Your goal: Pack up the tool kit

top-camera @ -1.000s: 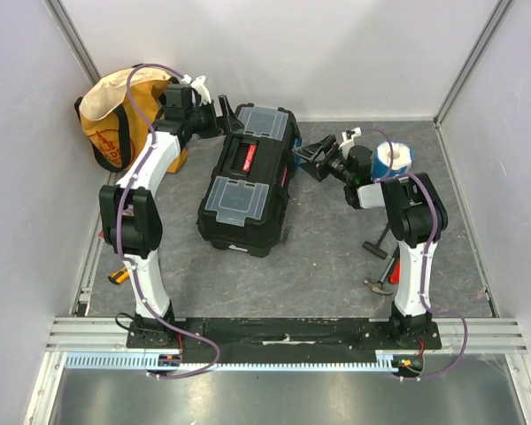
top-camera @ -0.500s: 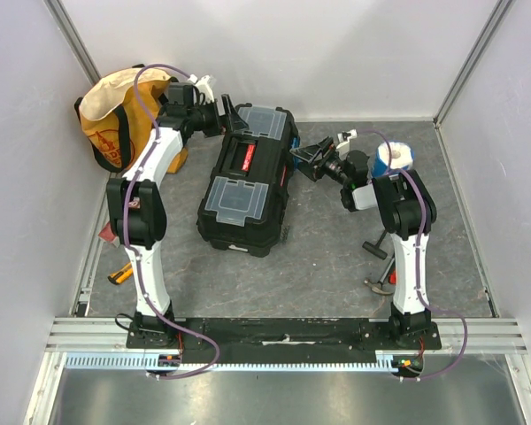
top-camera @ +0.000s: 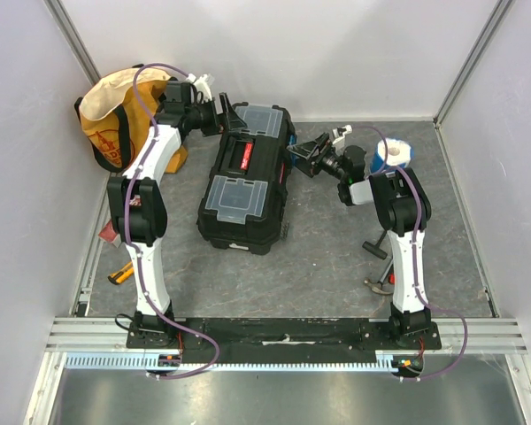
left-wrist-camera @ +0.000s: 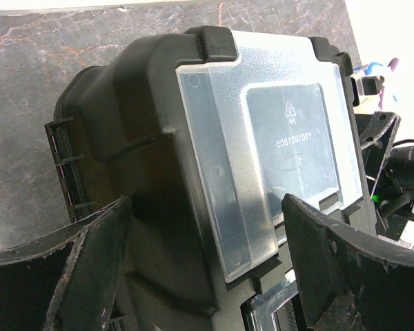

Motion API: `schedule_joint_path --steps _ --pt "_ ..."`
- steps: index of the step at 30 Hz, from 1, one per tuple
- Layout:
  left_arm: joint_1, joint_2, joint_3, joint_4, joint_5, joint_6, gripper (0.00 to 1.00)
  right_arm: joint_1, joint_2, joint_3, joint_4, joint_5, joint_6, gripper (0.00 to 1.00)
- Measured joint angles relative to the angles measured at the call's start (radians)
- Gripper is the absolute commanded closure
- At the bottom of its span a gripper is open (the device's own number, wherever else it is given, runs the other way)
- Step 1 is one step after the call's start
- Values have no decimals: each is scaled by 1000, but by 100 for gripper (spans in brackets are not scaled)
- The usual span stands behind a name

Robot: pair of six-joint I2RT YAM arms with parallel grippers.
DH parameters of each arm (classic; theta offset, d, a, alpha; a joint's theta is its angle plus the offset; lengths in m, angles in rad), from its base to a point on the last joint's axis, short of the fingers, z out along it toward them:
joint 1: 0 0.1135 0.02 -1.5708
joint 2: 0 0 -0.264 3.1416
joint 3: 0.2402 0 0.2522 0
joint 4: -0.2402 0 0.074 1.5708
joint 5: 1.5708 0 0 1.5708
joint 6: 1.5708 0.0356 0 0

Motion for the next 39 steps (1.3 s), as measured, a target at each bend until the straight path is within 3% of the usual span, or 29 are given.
schedule_joint_path --steps 9,16,23,25,26,30,39 --pt "8 8 12 -3 -8 2 8 12 66 59 84 0 41 2" --pt "9 8 12 -4 -7 6 8 18 39 59 10 26 -5 3" --pt "12 8 13 -4 -10 8 9 25 19 59 -47 57 -16 37" --pt "12 8 13 -5 -10 8 10 26 19 59 -47 60 -14 51" --pt "12 8 13 -5 -10 8 10 26 19 59 -47 60 -14 64" --pt "12 8 14 -7 -14 8 12 29 19 59 -51 71 -14 99" --pt "12 7 14 -8 -34 7 16 41 -37 36 -143 134 -47 100"
